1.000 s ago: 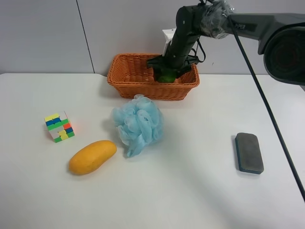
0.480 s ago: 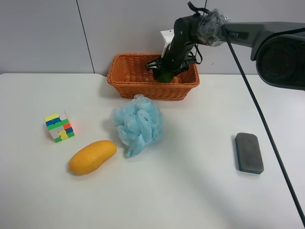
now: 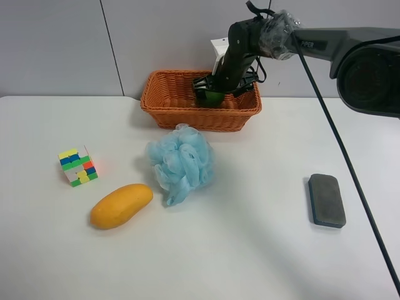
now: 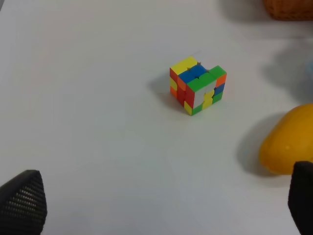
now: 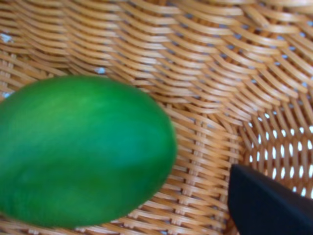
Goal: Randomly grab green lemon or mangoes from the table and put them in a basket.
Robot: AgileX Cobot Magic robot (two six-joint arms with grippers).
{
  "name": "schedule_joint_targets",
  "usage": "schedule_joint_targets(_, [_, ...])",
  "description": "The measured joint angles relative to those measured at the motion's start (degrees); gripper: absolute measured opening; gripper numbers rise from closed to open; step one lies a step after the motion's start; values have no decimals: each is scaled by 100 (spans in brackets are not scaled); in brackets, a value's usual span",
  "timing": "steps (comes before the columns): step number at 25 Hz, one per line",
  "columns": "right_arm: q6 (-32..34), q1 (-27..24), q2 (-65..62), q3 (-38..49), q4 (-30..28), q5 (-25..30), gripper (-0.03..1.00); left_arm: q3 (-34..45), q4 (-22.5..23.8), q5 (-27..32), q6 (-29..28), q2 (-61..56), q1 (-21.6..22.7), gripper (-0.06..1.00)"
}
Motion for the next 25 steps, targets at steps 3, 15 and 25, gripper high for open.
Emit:
schedule_joint_targets(3, [0,0,-208,0,24,263,99,0,0,0,0,0,0,99])
schedule_joint_targets(15, [-58,0,-2077,-5,-11,2833,99,0,0,0,0,0,0,99])
schedule_joint_targets(25, [-513,8,-3567,34,616,2943,99,0,0,0,0,0,0,99])
